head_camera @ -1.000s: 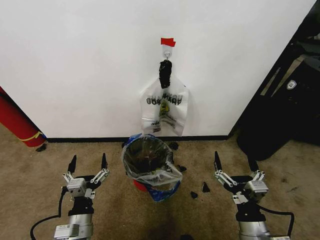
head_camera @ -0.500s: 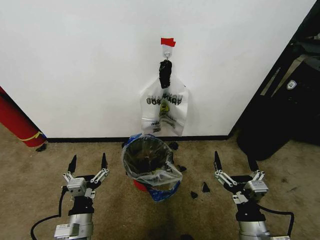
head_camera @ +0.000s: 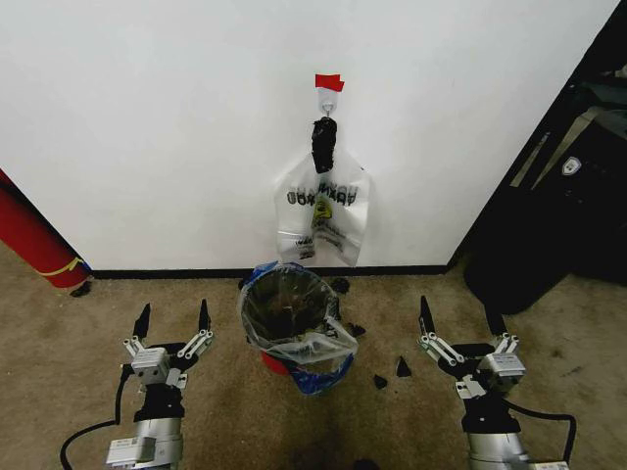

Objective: Pick up the garbage bag from the wall and place it over the trash bin.

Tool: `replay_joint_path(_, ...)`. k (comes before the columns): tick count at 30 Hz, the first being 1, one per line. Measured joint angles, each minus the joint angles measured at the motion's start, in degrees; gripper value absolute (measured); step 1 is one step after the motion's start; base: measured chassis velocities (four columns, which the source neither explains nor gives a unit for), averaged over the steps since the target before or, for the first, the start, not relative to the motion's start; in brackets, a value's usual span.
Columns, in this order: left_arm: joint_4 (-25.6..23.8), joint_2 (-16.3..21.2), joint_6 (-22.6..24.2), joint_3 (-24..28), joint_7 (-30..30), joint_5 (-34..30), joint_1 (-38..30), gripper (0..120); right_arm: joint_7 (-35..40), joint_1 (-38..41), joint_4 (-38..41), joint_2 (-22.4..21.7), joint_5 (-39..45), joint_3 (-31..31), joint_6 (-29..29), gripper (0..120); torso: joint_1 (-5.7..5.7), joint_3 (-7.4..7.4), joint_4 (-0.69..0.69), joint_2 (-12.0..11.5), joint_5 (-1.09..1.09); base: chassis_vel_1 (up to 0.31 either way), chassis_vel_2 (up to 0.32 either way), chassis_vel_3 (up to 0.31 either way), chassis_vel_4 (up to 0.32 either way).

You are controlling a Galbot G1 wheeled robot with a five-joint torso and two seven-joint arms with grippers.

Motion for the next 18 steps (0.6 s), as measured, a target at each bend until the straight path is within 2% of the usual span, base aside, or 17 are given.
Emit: replay_joint_path(18, 0.0, 0.0, 0.0, 0.0, 0.0, 0.0, 0.0, 100, 0.0, 0.0, 0.0, 0.0, 0.0, 0.0, 0.0, 100, 0.00, 0.00, 0.00, 0.0, 0.00, 0.000, 0.000, 0.000, 0.000)
